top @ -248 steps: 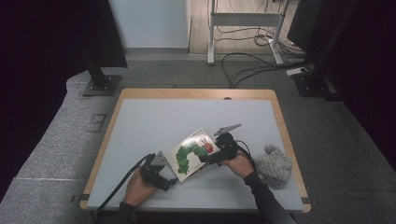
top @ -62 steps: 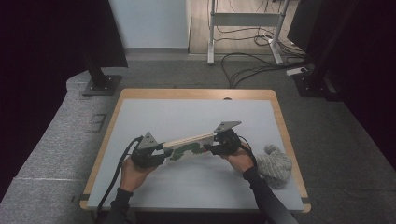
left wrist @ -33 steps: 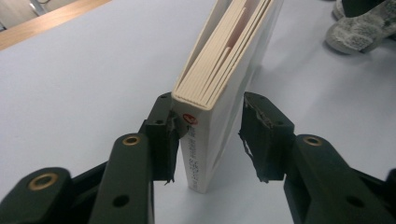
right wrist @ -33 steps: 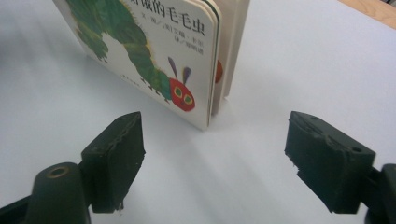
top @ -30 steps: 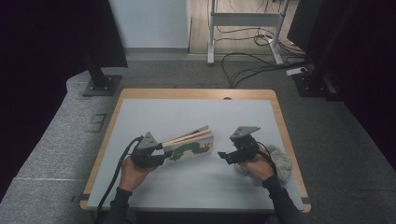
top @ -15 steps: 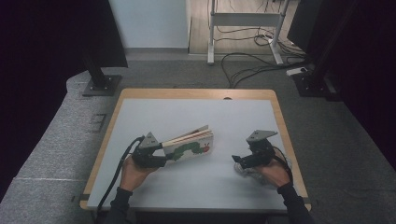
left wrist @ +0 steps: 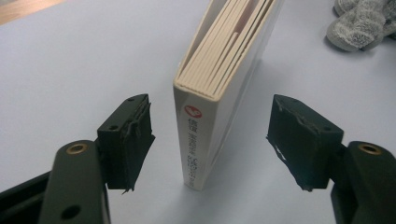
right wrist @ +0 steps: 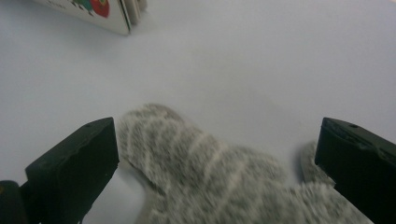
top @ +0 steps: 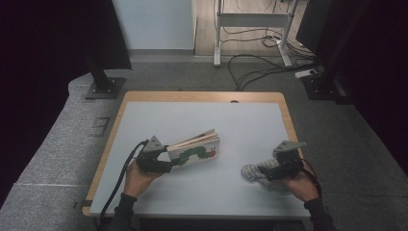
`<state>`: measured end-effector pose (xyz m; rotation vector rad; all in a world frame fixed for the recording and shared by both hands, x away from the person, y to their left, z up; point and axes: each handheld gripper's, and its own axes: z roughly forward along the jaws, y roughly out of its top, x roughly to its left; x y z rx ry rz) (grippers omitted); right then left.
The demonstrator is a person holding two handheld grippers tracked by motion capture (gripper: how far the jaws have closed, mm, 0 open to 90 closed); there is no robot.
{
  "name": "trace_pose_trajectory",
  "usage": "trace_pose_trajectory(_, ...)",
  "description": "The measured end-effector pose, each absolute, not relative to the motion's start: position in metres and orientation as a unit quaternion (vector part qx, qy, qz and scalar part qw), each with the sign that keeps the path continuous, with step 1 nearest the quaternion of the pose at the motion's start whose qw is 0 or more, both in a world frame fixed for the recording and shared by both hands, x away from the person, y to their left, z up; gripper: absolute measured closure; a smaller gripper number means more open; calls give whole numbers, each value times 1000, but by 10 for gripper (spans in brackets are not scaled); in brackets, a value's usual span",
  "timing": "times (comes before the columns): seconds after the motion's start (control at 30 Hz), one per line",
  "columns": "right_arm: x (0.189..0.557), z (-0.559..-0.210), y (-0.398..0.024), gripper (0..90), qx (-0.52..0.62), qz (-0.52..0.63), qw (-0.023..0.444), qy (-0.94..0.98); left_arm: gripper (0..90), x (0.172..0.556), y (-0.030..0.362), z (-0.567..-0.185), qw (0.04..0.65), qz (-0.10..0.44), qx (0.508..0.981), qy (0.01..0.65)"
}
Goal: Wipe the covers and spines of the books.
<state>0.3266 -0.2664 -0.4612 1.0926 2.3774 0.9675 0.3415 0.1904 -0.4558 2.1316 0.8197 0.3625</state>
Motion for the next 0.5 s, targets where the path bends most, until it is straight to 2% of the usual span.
trace_pose_trajectory(0.23,322,-482,-288,0,415,308,182,836,254,341,192,-458,399,145,844,328)
trace_pose_trajectory(0.33,321,-492,-296,46,430,298,175,834,254,342,192,-459,398,142,845,327)
trace_pose_trajectory(0.43,321,-504,-299,171,437,297,152,835,254,342,192,-460,397,144,846,326)
trace_pose_trajectory(0.5,321,-511,-299,300,437,301,138,836,254,341,192,-460,397,145,846,325)
